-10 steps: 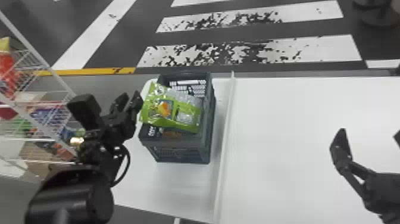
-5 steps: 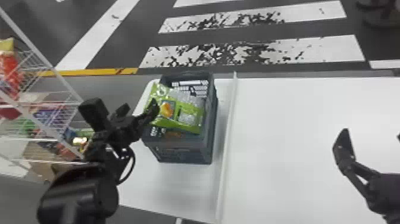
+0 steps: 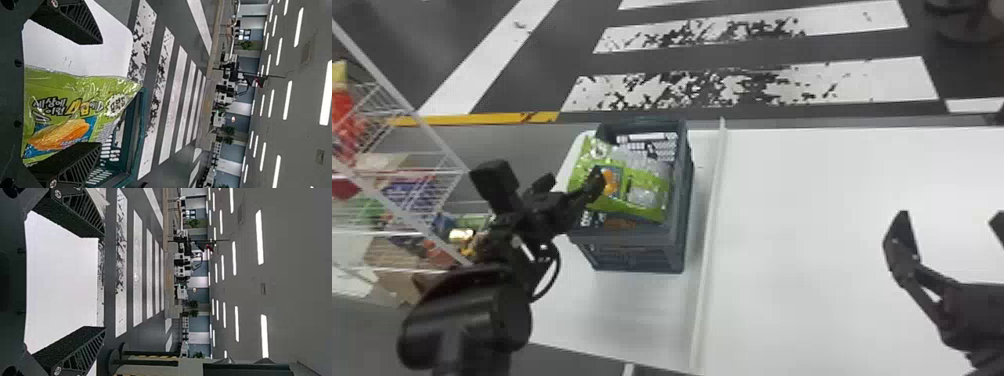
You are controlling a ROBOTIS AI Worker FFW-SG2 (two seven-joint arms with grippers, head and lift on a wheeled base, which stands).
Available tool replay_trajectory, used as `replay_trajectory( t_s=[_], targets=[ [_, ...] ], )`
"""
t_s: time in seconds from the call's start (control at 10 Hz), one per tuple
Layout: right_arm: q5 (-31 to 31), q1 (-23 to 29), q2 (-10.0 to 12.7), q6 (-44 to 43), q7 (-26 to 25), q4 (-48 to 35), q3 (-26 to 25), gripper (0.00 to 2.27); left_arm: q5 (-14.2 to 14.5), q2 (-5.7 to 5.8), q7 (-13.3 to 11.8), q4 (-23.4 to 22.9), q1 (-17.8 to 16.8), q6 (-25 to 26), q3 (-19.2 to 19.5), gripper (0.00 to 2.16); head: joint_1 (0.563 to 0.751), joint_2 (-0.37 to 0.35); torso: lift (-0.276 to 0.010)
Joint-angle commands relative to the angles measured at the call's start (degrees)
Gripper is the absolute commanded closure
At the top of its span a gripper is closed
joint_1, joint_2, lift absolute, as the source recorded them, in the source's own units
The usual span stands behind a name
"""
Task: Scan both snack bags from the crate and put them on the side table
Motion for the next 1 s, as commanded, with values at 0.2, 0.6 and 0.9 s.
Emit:
replay_trajectory(
  t_s=[0.2,0.6,0.9],
  targets=[
    [0.00,-0.19,-0.01,0.18,-0.03,0.09,0.09,0.09,-0.54,-0.17,-4.09,1.88,-1.34,0.64,0.00,0.07,0.695,0.249,-0.087],
    [0.00,-0.19,0.08,0.18,-0.03,0.18,0.09,0.09,-1.51,-0.26,-7.52,1.79,-1.34,1.17,0.53,0.69,0.695,0.230,-0.087],
    [0.00,-0.19,0.08,0.18,-0.03,0.18,0.09,0.09,-1.25,-0.34,-7.17,1.26,-0.64,1.69,1.32,1.43,0.695,0.233,-0.087]
  ],
)
